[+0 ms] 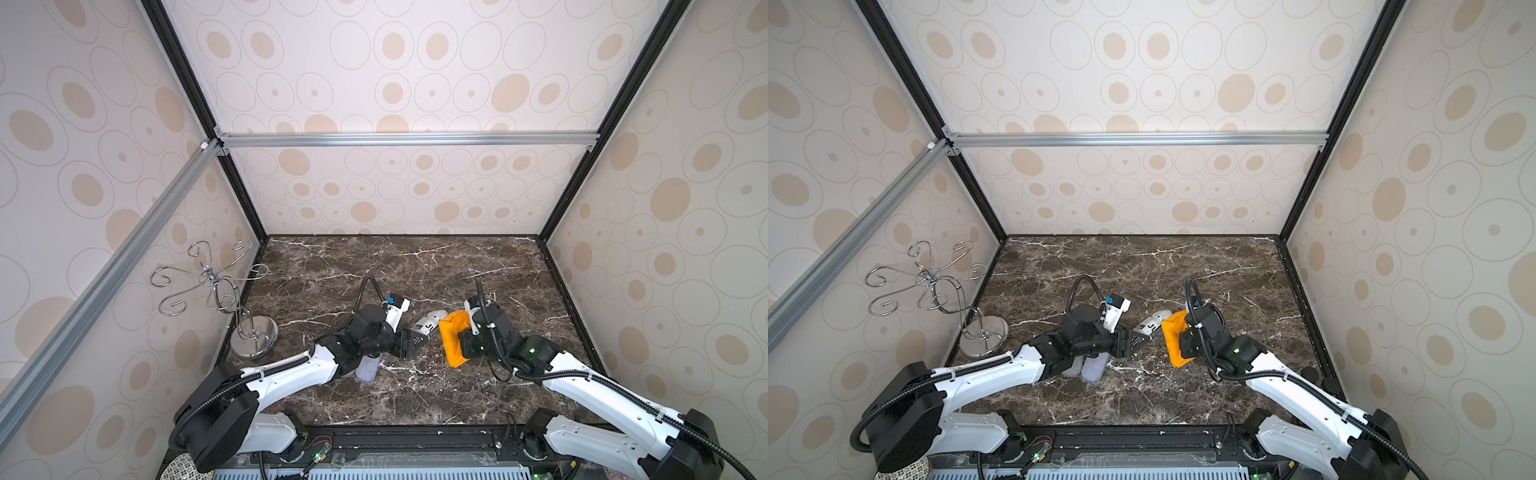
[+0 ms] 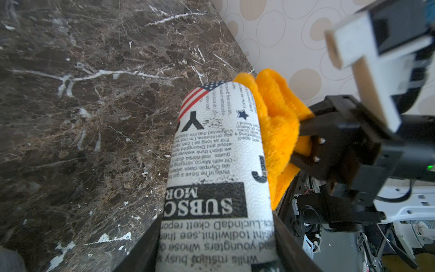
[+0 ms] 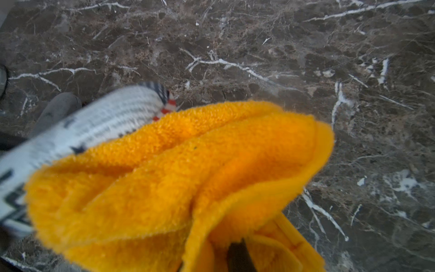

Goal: Wipe the eyeglass case
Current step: Wipe the dirt from the eyeglass case.

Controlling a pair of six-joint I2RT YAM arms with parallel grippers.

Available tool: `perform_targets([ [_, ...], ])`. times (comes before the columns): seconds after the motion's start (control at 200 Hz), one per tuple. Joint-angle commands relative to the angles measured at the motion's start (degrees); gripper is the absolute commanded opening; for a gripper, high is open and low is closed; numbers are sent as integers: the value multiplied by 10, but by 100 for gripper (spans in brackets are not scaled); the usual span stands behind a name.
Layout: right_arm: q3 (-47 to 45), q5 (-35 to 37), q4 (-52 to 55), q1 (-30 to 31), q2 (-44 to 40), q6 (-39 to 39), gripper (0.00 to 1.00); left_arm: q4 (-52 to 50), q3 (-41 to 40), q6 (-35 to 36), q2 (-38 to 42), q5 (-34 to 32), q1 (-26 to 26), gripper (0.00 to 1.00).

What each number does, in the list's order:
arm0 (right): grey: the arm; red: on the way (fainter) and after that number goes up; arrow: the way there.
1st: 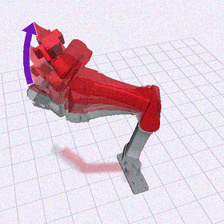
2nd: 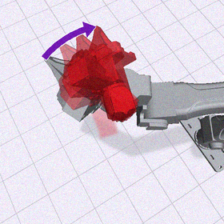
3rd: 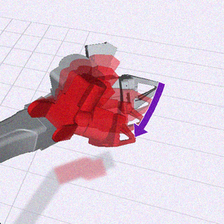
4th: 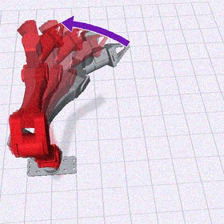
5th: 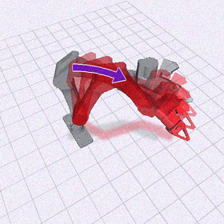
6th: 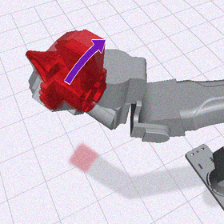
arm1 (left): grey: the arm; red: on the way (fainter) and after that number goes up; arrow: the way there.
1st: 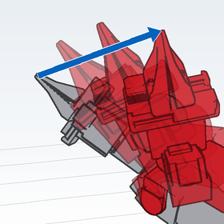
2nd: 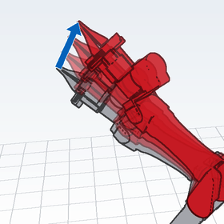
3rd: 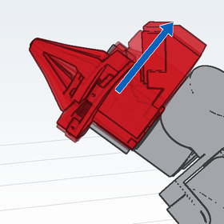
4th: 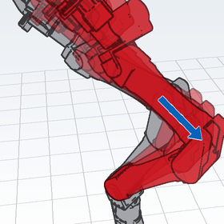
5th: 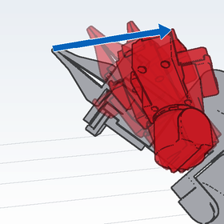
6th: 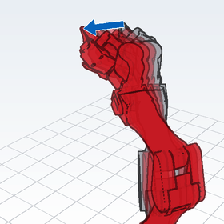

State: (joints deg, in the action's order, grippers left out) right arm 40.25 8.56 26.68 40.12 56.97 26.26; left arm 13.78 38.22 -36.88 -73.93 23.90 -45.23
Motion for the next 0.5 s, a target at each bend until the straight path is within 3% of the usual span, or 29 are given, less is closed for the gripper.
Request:
perform_targets([
  [0.0, -9, -53, 26, 1, -20, -22, 0, -21, 49, 5, 20, 4, 12, 50],
  [0.305, -2, -122, -35, 40, -25, -52, 0, -41, 105, 41, -34, 70, 11, 50],
  [0.495, -33, -79, -104, 40, -71, -20, 0, -45, 93, 55, -39, 88, 9, 50],
])
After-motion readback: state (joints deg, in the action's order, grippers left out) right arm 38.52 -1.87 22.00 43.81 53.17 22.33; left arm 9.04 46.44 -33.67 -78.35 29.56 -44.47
